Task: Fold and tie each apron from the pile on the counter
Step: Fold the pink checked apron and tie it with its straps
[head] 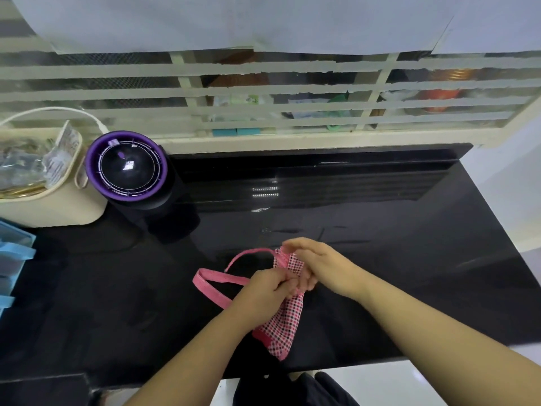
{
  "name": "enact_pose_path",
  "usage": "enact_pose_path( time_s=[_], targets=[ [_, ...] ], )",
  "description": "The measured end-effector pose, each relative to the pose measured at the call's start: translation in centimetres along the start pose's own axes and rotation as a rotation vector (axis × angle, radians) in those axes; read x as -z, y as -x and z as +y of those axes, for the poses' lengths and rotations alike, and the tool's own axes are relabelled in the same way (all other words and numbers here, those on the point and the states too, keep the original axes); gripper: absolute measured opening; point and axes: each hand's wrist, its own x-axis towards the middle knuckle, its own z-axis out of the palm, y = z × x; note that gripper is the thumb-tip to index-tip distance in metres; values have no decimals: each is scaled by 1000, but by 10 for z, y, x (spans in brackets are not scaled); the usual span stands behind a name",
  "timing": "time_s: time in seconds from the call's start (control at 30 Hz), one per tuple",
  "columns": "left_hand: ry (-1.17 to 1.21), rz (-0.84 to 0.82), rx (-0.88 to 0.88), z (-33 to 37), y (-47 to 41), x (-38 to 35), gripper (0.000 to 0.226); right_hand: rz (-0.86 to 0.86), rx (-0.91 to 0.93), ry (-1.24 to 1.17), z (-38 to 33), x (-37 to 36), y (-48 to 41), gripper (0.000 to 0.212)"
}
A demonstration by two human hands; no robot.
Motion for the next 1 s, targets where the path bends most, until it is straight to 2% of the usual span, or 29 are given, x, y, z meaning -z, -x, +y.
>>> enact_pose_path(
  time_s=[0.1,0.2,0.3,0.47,0.63,0.7,0.8,0.9,1.0],
  targets=[
    [-23,-25,-43,3,2,-3,23,-148,-33,186,15,2,5,41],
    [-12,12,-30,0,1,-5,24,-92,86,337,21,-1,8,28],
    [72,70,-29,-1,2,-10,21,-15,119,276,28,-2,10,23],
    [155,176,12,1,2,-16,10,59,59,196,38,-6,12,21],
    [195,184,55,4,2,-18,10,177,63,203,40,-11,18,18],
    [149,153,66,3,4,-14,10,241,74,219,41,-14,19,21],
    [-33,103,24,2,9,-12,19,286,96,266,44,-19,21,9],
    [-230,170,-108,3,18,-19,22,249,189,453,44,-21,21,19],
    [-371,256,-202,3,26,-27,29,225,214,548,43,-19,22,18]
  ],
)
